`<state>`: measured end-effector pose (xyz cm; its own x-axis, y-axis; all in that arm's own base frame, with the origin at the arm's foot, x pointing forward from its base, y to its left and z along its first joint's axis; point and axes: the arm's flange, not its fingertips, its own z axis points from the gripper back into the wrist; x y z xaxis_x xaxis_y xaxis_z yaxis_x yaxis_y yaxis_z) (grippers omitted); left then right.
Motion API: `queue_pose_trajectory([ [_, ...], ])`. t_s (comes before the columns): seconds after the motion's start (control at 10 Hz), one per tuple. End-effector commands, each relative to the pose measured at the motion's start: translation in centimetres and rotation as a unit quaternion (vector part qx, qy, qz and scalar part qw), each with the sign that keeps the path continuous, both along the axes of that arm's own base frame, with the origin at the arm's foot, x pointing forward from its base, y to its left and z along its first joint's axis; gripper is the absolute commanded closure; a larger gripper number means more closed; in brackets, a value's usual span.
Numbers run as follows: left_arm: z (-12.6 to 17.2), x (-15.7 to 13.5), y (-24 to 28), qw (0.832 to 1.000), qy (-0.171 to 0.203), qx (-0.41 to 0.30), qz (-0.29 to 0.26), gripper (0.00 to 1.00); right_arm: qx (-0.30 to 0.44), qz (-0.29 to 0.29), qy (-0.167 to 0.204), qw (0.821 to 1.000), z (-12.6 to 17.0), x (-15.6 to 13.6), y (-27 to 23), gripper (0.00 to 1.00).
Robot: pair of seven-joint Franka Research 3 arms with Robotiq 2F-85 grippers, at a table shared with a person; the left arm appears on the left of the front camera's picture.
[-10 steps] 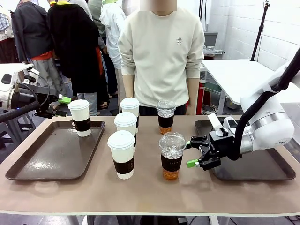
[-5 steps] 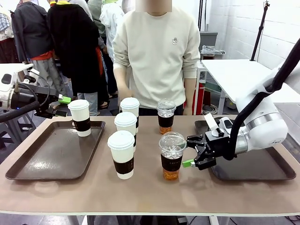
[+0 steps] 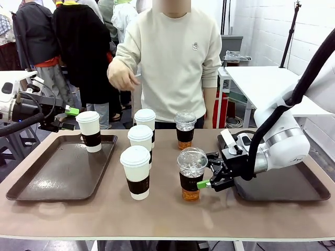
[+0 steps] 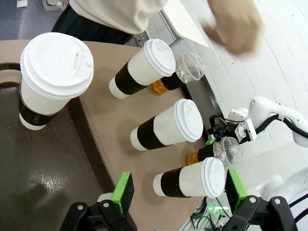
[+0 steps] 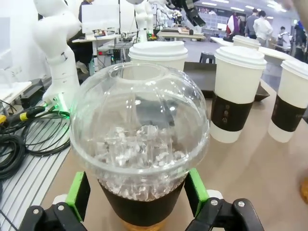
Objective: Distribute the coffee onto the tray.
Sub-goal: Pick up one iced Americano and place it on the right Handle tray.
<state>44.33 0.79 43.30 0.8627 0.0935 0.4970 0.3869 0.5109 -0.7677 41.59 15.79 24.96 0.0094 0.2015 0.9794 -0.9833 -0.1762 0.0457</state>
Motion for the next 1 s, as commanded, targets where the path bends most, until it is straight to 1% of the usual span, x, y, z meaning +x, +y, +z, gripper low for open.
queue_pose_trajectory([
  [0.0,0.1,-0.36,-0.01,1.0,0.001,0.0,0.0,0.0,0.026,-0.001,0.003,1.0,-0.48,0.68,1.29,0.0],
  [0.3,0.1,-0.36,-0.01,1.0,0.001,0.0,0.0,0.0,0.031,-0.004,0.022,0.999,-1.01,0.99,1.89,0.0],
  [0.5,0.1,-0.36,-0.01,1.0,0.001,0.0,0.0,0.0,0.049,0.004,0.03,0.998,-0.98,1.08,2.04,0.0],
  [0.6,0.1,-0.36,-0.01,1.0,0.001,0.0,0.0,0.0,0.053,0.009,0.031,0.998,-1.09,1.1,2.13,0.18],
  [0.9,0.1,-0.36,-0.01,1.0,0.001,0.0,0.0,0.0,0.049,0.013,0.028,0.998,-1.08,0.99,2.08,0.18],
])
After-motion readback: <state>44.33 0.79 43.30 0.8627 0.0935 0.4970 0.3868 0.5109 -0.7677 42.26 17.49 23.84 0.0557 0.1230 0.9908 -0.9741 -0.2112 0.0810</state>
